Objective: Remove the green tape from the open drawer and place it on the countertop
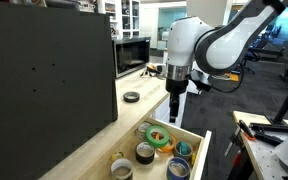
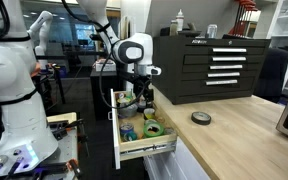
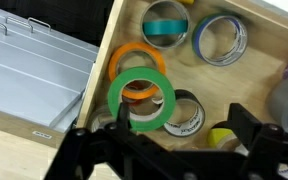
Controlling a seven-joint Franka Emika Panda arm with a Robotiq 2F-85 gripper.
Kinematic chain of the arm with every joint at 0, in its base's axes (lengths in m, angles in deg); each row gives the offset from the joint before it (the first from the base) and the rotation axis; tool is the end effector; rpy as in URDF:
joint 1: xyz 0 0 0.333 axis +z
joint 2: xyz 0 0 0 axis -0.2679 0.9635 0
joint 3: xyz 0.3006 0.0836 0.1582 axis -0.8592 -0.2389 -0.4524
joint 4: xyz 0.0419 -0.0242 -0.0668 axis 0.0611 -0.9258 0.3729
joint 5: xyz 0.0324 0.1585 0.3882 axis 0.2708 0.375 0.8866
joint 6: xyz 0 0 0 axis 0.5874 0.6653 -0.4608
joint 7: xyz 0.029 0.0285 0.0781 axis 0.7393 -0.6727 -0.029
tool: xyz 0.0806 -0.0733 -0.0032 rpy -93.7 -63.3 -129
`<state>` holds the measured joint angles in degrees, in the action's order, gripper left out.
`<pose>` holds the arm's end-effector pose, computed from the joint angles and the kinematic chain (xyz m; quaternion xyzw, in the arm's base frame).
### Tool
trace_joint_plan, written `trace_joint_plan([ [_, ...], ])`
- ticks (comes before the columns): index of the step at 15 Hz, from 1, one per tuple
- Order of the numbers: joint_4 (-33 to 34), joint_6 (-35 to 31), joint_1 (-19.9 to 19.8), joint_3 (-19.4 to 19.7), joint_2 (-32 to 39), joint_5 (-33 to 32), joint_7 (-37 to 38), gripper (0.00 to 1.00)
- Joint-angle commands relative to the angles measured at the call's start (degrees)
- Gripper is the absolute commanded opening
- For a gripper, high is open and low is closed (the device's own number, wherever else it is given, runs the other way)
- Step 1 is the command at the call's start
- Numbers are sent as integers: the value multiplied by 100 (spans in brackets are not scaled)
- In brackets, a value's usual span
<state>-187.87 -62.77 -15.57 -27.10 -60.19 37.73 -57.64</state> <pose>0.4832 0.0210 0.2695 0.9968 0.0772 0.0103 0.0154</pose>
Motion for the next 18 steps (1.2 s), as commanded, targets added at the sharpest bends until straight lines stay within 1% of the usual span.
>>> trace_joint_plan([
  [1,124,-436,52,29,457,-63,-181,100],
  [9,279,-1196,119,50,1330,-227,-177,100],
  [10,179,-1007,64,0,1140,-81,-212,100],
  [18,295,-1173,98,0,1468,-132,-204,100],
])
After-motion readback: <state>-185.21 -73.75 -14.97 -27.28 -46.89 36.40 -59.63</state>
